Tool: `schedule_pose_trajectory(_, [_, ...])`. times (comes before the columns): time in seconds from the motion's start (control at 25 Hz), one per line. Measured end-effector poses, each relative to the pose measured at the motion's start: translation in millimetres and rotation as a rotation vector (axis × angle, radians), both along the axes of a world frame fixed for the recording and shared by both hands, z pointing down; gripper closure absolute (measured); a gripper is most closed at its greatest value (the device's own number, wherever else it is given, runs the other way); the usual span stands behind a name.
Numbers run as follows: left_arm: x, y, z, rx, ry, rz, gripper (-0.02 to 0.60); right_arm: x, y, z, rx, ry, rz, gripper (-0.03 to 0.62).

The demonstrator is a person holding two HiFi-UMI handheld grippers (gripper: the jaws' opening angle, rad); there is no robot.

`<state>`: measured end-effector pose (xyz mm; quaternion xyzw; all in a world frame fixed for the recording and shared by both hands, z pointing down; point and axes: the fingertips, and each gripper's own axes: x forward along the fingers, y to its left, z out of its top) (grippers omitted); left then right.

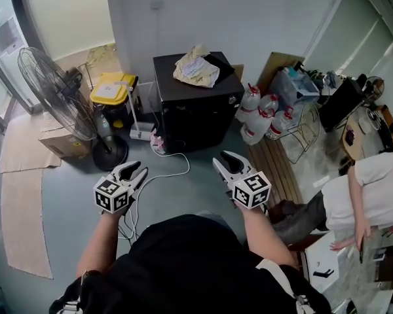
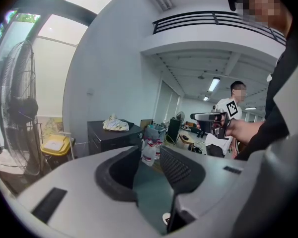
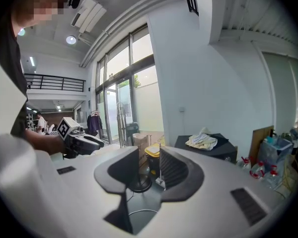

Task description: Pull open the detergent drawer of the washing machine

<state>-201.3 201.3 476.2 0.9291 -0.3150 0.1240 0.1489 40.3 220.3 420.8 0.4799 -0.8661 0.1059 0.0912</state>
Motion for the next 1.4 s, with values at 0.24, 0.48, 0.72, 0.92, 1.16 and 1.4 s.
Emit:
schedule_pose_trajectory(0.24, [-8.6,-7.4,-1.6,-0.010,0.007,-0.023,0.436,-5.6,-6.1,-0.6,-0.005,0.003,-0.020,0.448])
schedule_pose_trajectory(0.48, [-4.6,-12.3,6.5,-0.027,-0.007,-0.020,0.422,2.3,-17.4,6.9,-0.017,-0.008,-0.013,0.434])
schedule_pose_trajectory(0.72, [-1.0,-26.5,11.1,-0.037,-0.008,-0.038,0.413,12.8,-35.4,14.3,-0.024,-0.018,-0.010,0.419])
schedule_pose_trajectory(0.92, [9.0,-44.2,10.7,-0.036,-0.017,-0.037,0.408,24.5,-55.4,17.3,-0.029,-0.018,-0.005,0.416])
schedule_pose_trajectory(1.16, [17.1,-61.8,14.0,-0.042,-0.020,-0.046,0.405,35.3,-74.9,20.4,-0.038,-0.017,-0.005,0.411])
schedule_pose_trajectory(1.4, [27.0,-81.8,16.9,-0.054,-0.020,-0.055,0.403,47.8,-99.6,23.2,-0.047,-0.020,-0.004,0.410])
